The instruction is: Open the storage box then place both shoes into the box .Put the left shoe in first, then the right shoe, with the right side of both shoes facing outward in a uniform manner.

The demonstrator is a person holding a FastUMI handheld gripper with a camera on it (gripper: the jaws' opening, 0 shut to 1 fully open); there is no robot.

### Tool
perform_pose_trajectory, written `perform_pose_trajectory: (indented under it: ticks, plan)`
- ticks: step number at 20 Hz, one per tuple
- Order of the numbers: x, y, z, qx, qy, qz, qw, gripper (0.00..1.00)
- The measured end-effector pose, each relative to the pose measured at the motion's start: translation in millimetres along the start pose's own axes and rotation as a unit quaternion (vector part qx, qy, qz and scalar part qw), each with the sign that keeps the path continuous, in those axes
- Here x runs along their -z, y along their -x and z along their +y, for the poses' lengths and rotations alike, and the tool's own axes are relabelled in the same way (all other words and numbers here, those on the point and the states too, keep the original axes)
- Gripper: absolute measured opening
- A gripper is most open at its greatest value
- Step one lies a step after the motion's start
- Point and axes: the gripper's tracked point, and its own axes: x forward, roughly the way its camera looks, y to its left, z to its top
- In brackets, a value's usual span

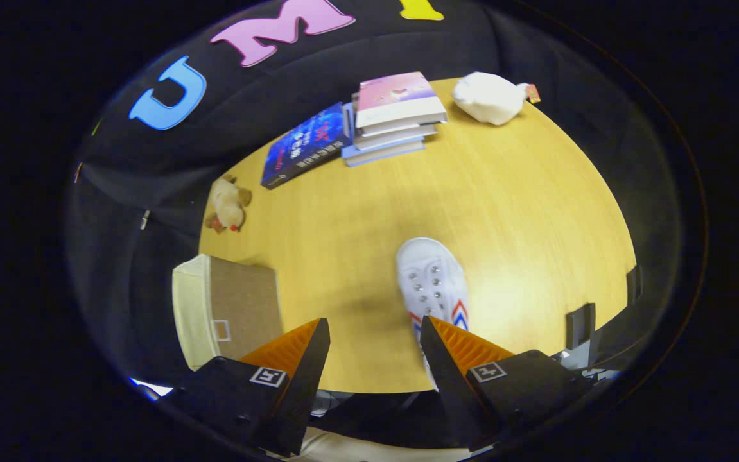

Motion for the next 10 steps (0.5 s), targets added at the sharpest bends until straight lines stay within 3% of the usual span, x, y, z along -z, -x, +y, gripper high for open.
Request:
perform_pose_trajectory:
  ticks: [5,10]
  plan:
    - [20,-39,-82,0.073,-0.007,0.039,0.997,0.88]
    - [28,-73,-88,0.069,-0.016,0.075,0.995,0.87]
